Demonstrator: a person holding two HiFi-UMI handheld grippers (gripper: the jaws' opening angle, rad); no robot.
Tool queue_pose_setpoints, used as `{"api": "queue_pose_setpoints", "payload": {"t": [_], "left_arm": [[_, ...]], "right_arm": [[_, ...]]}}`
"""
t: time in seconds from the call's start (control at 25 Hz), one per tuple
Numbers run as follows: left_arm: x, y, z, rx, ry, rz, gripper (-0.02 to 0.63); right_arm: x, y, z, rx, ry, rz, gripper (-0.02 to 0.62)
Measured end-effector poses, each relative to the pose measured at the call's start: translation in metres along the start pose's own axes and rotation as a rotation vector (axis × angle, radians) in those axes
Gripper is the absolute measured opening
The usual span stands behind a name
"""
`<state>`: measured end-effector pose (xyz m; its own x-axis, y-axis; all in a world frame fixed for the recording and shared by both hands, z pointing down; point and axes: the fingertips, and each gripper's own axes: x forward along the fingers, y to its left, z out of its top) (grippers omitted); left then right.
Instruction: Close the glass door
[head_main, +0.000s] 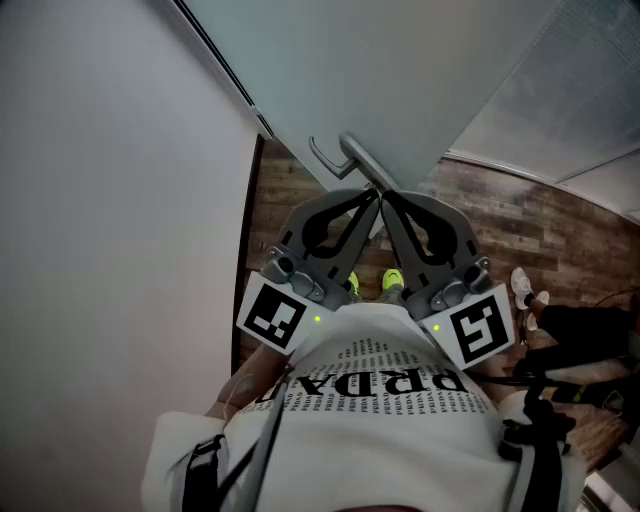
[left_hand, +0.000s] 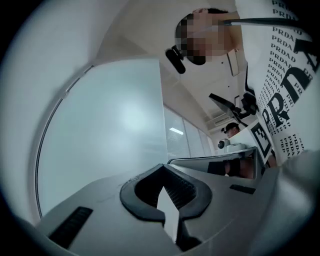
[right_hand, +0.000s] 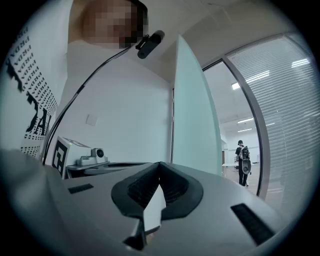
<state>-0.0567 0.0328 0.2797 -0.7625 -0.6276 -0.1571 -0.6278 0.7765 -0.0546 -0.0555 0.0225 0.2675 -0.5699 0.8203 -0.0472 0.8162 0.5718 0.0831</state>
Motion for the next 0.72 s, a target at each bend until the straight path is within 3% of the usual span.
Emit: {"api": "queue_pose_setpoints", "payload": {"t": [0.56, 0.64, 0.72], "left_arm": [[0.004, 0.006, 0.004, -0.001, -0.004, -0.017, 0.000], [0.005, 0.004, 0.005, 0.006, -0.010, -0.028, 0.000], [0.003, 0.004, 0.005, 0.012, -0.013, -0.027, 0.000]], "right_arm": [[0.005, -0.002, 0.003, -0.004, -0.008, -0.005, -0.002], [0.002, -0.008, 0.008, -0.015, -0.024, -0.054, -0.002], [-0.007, -0.021, 0.013, -0.072, -0.031, -0.156, -0.002]]}}
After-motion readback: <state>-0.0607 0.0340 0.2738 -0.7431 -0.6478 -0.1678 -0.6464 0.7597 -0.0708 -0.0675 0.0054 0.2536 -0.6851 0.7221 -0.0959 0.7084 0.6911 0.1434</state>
